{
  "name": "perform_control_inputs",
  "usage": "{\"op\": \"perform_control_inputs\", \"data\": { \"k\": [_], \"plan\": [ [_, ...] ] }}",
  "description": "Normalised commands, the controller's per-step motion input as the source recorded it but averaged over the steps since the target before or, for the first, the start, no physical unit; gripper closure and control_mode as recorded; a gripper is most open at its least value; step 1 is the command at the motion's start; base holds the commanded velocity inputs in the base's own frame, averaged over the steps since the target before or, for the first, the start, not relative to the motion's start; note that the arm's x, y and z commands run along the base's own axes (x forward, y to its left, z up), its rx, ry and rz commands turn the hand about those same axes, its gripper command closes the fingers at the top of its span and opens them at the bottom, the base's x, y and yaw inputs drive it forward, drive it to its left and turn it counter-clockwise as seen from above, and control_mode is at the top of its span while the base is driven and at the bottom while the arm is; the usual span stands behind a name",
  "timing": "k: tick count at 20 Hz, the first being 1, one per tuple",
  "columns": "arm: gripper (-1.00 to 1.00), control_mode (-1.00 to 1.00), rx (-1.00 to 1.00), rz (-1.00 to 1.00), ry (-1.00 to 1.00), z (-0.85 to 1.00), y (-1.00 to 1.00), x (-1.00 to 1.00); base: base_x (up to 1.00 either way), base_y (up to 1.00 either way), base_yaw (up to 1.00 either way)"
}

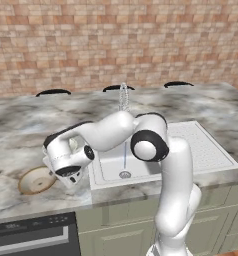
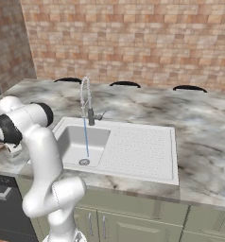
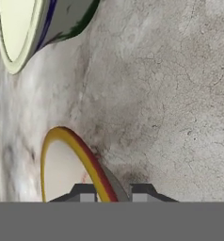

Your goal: Rinse each bowl for a few seconds and place them down in the sink or on the counter.

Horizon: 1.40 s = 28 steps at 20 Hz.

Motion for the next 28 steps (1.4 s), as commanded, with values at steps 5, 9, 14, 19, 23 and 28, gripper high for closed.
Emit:
{"op": "perform_control_inputs", "data": {
  "k": [5, 9, 14, 19, 23, 28],
  "plan": [
    [1.00, -1.00, 0.02, 0.00, -0.04, 0.24, 0.00, -0.14, 0.00, 0.00, 0.00],
    [1.00, -1.00, -0.02, -0.05, -0.10, 0.43, 0.00, -0.23, 0.00, 0.00, 0.00],
    [1.00, -1.00, -0.07, -0.15, -0.04, 0.44, 0.00, -0.11, 0.00, 0.00, 0.00],
    [1.00, -1.00, -0.04, -0.24, 0.00, 0.37, -0.01, -0.11, 0.00, 0.00, 0.00],
    [1.00, -1.00, 0.00, -0.27, 0.00, 0.34, -0.06, -0.19, 0.00, 0.00, 0.00],
    [1.00, -1.00, 0.00, -0.29, 0.00, 0.34, -0.16, -0.23, 0.00, 0.00, 0.00]
  ]
}}
